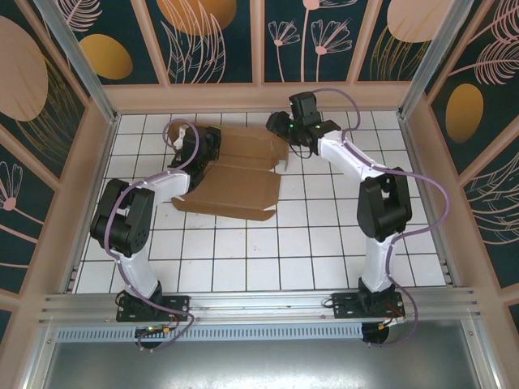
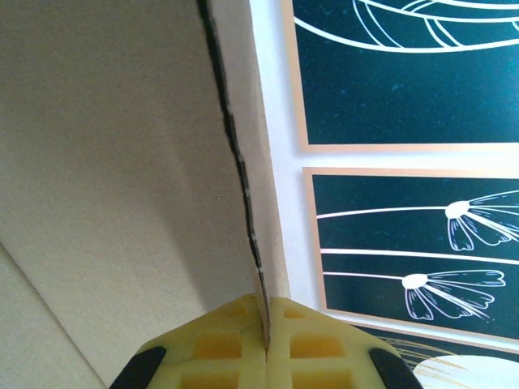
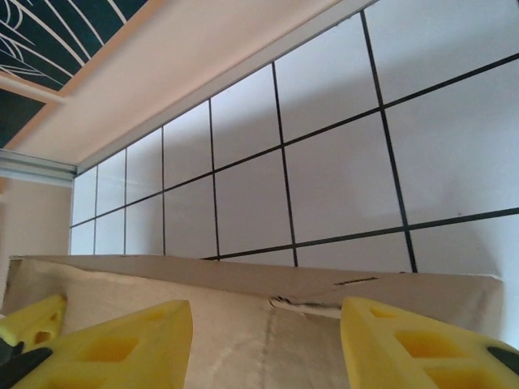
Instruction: Fold the paper box
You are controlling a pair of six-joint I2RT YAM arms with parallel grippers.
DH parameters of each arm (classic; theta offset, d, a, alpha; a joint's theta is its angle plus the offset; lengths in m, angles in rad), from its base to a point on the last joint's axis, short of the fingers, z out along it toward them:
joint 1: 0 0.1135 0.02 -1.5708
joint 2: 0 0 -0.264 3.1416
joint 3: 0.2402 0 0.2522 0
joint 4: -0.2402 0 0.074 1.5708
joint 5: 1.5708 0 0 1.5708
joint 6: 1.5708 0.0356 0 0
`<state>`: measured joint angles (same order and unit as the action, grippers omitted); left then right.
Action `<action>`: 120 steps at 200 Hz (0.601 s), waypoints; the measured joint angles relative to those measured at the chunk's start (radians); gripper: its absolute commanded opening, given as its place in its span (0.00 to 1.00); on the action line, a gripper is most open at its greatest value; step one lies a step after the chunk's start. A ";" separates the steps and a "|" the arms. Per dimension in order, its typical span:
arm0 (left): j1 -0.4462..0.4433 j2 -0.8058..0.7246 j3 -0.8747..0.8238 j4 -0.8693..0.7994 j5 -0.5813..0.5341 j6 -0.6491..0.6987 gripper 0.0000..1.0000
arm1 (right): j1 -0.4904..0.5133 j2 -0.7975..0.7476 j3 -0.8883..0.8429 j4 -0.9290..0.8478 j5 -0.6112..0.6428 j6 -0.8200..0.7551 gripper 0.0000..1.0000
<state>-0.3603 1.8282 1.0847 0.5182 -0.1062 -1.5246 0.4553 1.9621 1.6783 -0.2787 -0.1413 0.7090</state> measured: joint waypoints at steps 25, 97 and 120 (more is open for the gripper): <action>0.000 0.000 0.005 -0.010 -0.001 -0.007 0.00 | 0.003 0.024 0.018 0.003 -0.021 0.024 0.51; 0.000 0.000 0.032 -0.067 -0.008 -0.041 0.00 | 0.043 0.023 0.025 -0.047 0.046 0.116 0.49; 0.000 0.001 0.034 -0.069 -0.008 -0.077 0.00 | 0.067 0.029 0.064 -0.129 0.121 0.190 0.49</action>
<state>-0.3603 1.8294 1.1191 0.4488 -0.1146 -1.6012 0.5220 1.9915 1.7424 -0.4076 -0.0204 0.8989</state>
